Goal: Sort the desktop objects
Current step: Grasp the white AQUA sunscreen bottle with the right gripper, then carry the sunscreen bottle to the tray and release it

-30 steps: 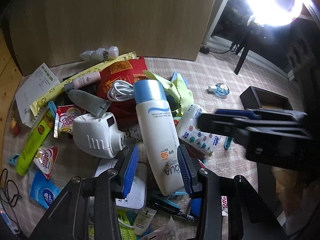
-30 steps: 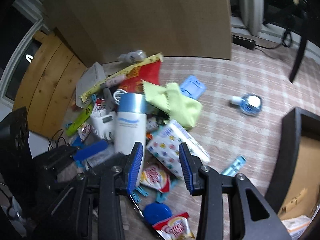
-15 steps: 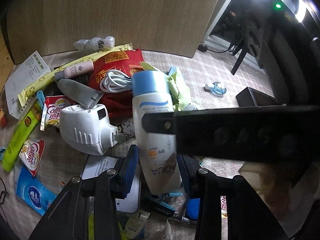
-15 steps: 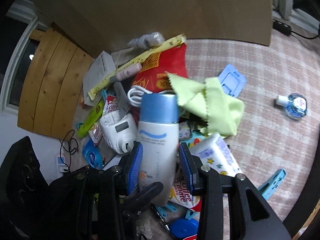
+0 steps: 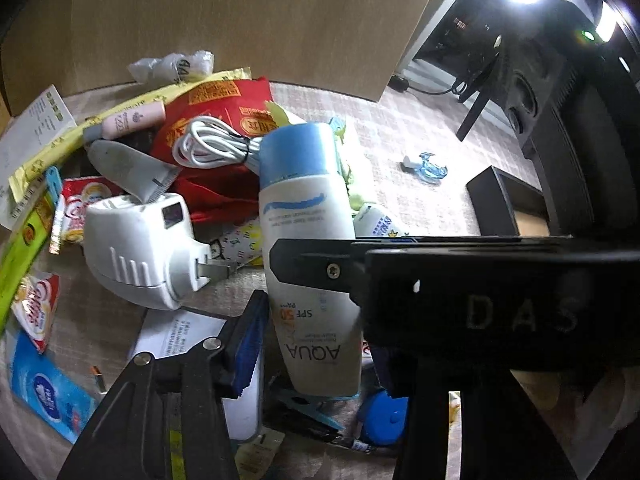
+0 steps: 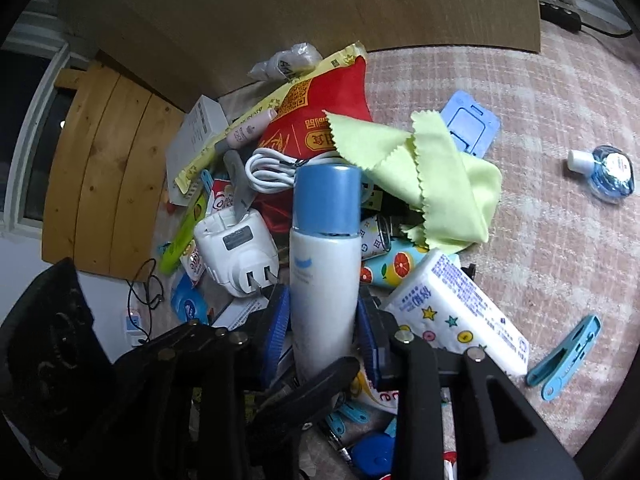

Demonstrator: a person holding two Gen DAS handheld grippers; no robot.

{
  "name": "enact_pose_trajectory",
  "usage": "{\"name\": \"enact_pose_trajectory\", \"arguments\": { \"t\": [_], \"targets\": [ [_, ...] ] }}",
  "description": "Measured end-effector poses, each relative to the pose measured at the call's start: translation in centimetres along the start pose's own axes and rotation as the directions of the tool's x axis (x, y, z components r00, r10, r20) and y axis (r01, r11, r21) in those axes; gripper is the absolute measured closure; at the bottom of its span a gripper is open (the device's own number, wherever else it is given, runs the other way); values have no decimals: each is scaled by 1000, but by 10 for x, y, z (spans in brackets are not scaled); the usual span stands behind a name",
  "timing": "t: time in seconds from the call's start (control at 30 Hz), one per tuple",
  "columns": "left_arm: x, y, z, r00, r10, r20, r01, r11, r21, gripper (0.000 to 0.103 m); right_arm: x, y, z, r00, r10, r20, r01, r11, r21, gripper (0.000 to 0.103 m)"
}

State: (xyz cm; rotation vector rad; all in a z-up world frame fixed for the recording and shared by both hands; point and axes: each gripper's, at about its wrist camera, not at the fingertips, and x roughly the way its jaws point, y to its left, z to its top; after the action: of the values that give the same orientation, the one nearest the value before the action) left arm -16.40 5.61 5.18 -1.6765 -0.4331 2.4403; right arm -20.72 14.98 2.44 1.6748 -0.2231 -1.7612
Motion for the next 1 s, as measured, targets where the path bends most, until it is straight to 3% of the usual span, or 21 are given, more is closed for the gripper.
{"name": "enact_pose_trajectory", "arguments": {
  "t": [0.2, 0.5, 0.7, 1.0],
  "targets": [
    [-9, -8, 2, 1000, -7, 15, 7, 1000, 12, 58, -10, -1, -2, 1000, 2, 25, -3, 1000, 9, 73],
    [-25, -47, 6, 999, -36, 37, 33, 995, 92, 58, -58, -10, -15, 995, 12, 96, -14, 999, 29, 73],
    [-11, -108, 3, 997, -78, 9, 75, 977, 197, 60, -107, -48, -37, 988, -24, 150, 11, 996, 87, 74],
    [29, -212, -7, 986, -150, -73, 166, 923, 347, 60, -177, -132, -83, 964, -142, 226, 86, 967, 240, 74]
  ]
}}
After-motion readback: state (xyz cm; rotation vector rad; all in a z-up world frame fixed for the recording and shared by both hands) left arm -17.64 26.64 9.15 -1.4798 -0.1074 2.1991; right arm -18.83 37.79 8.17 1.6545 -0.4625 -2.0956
